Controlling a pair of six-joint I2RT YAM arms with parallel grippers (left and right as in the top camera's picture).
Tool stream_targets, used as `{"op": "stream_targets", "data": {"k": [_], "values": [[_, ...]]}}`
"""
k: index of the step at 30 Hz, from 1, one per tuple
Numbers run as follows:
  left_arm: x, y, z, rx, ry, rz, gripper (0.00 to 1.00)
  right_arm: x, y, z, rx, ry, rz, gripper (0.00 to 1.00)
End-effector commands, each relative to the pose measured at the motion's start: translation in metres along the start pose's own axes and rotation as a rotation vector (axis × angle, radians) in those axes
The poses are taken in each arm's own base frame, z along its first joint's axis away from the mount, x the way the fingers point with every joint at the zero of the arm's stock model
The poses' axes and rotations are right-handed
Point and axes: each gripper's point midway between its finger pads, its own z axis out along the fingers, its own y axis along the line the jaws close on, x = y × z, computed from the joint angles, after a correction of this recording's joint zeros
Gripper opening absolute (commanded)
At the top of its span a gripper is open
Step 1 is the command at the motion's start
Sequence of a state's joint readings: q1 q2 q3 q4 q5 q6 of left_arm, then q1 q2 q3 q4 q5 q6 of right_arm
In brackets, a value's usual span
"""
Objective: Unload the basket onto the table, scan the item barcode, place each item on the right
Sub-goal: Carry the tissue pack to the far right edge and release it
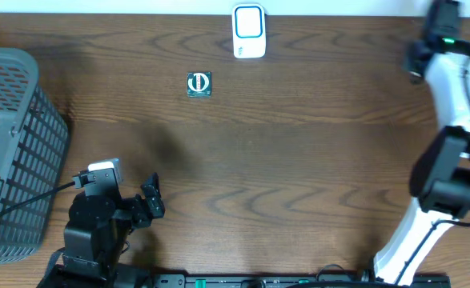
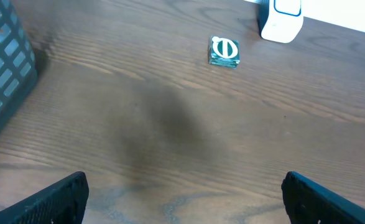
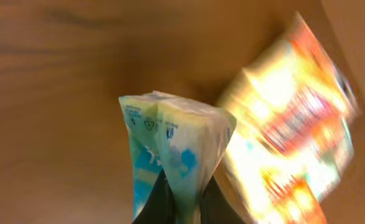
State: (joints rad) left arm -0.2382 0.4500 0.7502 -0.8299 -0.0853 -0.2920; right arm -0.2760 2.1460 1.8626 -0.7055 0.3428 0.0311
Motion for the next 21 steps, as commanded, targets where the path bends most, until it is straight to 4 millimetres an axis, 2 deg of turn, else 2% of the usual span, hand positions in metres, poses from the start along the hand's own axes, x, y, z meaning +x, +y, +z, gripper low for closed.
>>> {"op": "stream_targets", "data": {"k": [1, 2, 7, 12, 18, 19, 21], "values": [[-0.001, 0.002, 0.000, -0.011, -0.007, -0.006, 0.98, 0.013, -0.046, 0.010, 0.018, 0.056, 0.281, 0.01], [-0.001, 0.002, 0.000, -0.011, -0.007, -0.006, 0.98, 0.020, -0.058, 0.015, -0.006, 0.085, 0.326, 0.02], [-0.001, 0.002, 0.000, -0.012, -0.007, -0.006, 0.98, 0.037, -0.091, 0.027, -0.117, 0.150, 0.434, 0.02], [-0.001, 0.002, 0.000, -0.011, -0.007, -0.006, 0.98, 0.056, -0.121, 0.033, -0.097, 0.196, 0.493, 0.02], [-0.001, 0.002, 0.000, -0.011, -0.007, -0.006, 0.98, 0.069, -0.136, 0.039, -0.077, 0.219, 0.525, 0.02], [-0.001, 0.002, 0.000, -0.011, -0.007, -0.006, 0.98, 0.071, -0.137, 0.040, -0.075, 0.220, 0.531, 0.03], [-0.001, 0.002, 0.000, -0.011, -0.007, -0.006, 0.98, 0.073, -0.137, 0.041, -0.075, 0.221, 0.532, 0.12]]}}
